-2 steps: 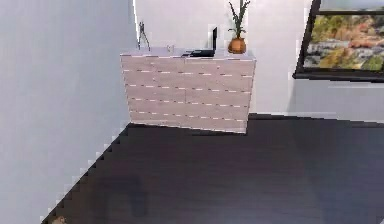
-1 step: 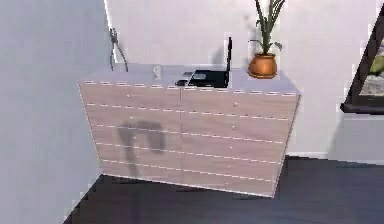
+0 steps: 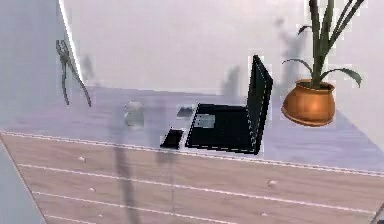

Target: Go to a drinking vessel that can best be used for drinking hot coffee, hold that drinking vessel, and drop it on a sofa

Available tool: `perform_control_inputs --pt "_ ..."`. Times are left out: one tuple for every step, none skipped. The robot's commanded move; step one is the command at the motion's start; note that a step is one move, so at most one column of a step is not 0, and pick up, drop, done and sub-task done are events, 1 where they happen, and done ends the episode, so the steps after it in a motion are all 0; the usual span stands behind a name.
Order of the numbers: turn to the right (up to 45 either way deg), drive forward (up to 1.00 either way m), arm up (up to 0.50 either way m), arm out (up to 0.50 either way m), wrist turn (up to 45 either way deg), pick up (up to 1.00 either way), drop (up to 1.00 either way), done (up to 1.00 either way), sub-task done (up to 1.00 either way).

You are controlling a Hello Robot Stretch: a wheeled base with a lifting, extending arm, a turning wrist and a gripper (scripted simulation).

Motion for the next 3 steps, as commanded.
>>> perform_control_inputs --pt "-45.0 0.0 0.0 0.0 0.0 0.0 0.0 0.0 0.0" --pt "-45.0 0.0 0.0 0.0 0.0 0.0 0.0 0.0 0.0" --pt "-15.0 0.0 0.0 0.0 0.0 0.0 0.0 0.0 0.0"
